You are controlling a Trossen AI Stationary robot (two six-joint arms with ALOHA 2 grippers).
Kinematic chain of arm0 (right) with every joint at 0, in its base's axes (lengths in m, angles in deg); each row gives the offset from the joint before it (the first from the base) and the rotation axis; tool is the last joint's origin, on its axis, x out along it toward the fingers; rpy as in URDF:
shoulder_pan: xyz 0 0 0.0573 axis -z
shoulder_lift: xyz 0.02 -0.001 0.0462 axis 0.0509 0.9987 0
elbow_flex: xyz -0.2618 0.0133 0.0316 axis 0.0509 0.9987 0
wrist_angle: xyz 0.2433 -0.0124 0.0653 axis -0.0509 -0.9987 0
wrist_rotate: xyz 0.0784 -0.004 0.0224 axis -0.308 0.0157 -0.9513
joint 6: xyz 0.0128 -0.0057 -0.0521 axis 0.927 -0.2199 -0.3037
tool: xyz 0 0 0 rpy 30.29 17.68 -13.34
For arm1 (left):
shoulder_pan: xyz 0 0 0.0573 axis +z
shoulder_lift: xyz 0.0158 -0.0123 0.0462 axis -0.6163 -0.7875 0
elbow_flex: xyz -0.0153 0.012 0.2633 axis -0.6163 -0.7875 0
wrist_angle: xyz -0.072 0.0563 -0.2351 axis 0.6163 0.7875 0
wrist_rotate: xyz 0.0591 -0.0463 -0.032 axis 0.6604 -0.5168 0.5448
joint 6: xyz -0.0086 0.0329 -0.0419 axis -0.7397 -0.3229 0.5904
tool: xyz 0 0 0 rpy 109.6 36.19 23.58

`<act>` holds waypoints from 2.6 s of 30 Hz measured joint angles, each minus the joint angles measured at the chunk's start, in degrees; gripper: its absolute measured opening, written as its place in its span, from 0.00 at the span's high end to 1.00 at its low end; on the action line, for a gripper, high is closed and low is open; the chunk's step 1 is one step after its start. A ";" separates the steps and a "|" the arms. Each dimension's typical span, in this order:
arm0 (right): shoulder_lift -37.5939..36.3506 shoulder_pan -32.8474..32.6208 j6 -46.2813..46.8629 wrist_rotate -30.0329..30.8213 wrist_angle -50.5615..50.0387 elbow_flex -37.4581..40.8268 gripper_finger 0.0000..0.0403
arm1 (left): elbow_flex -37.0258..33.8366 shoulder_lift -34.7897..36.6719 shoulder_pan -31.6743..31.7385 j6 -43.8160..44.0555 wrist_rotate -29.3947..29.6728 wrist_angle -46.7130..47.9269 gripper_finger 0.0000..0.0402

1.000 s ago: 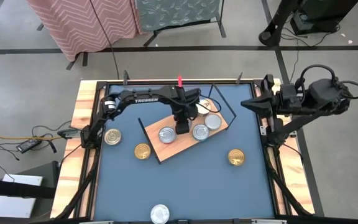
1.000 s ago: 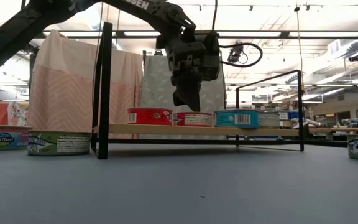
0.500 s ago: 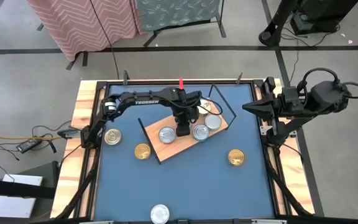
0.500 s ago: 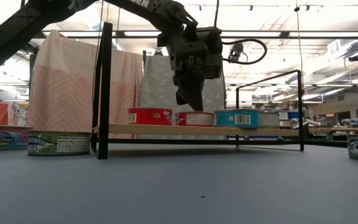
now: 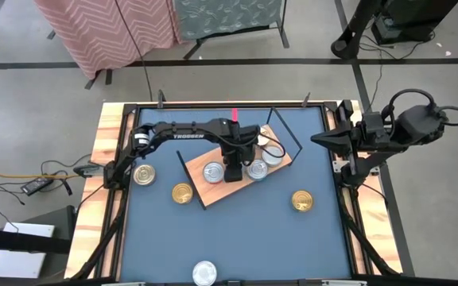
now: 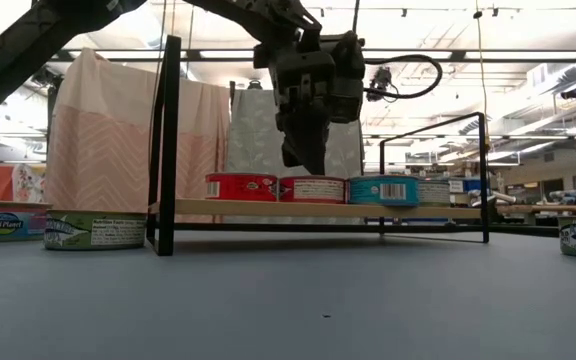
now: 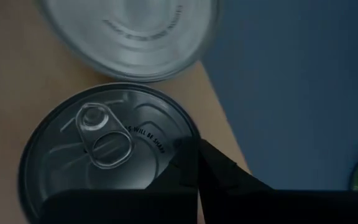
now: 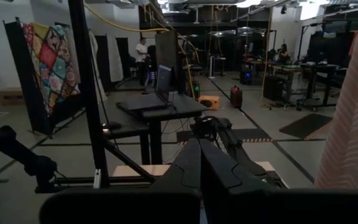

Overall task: Stack canned seafood by type on shelf
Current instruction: Stack the red tuna can on top of the red tuna can on the shelf

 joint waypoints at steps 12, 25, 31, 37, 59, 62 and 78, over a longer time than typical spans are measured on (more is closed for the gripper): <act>0.21 0.00 -0.01 -0.14 0.60 0.00 0.99 | 0.00 0.00 -2.37 1.88 -2.07 -0.40 1.00; 0.21 0.00 -0.02 -0.21 0.53 0.00 0.99 | 5.19 0.37 -2.27 -0.09 1.38 -2.59 1.00; 0.21 0.00 -0.02 -0.26 0.44 0.00 0.99 | 6.74 0.44 -0.27 -2.47 5.54 -0.56 1.00; 0.21 -1.53 -0.02 -0.20 0.43 0.00 0.99 | 3.54 0.42 1.03 -5.80 7.84 3.57 1.00; 0.21 -3.37 -2.62 4.02 0.55 0.00 0.99 | 4.82 0.42 1.36 -6.98 8.94 2.58 1.00; 0.21 -3.37 -2.74 4.35 0.55 0.00 0.99 | 4.85 0.42 1.55 -7.81 10.27 3.42 1.00; 0.21 -3.37 -2.83 4.35 1.08 0.00 0.99 | 4.83 0.42 3.41 -9.89 7.53 5.31 1.00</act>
